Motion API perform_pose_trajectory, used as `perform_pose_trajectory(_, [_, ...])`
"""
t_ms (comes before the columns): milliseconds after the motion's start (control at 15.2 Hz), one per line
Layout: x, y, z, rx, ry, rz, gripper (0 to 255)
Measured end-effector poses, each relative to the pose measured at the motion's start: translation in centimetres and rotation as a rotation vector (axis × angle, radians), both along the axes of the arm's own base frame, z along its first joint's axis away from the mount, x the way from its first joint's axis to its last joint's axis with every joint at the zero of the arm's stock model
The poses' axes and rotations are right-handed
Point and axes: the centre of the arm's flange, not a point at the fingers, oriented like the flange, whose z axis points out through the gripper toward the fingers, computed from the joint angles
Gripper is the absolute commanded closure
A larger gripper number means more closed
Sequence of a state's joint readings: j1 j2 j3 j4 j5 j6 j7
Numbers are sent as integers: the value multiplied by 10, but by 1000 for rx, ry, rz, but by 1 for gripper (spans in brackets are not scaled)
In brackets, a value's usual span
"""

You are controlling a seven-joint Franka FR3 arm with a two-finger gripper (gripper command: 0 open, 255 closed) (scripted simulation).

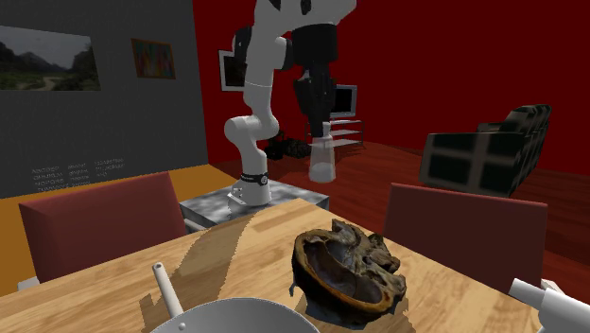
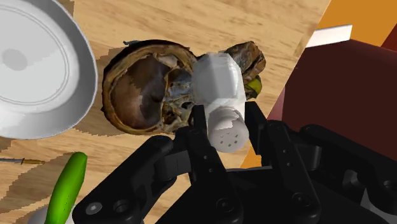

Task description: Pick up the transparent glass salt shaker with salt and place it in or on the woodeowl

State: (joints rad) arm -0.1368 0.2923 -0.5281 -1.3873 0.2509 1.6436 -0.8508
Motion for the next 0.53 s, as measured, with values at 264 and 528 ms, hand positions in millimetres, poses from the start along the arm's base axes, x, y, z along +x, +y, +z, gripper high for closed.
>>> perform_pose_trajectory(264, [52,3,17,0,0,-1,255])
perform_pose_trajectory(528, [74,9,9,1,1,1,255])
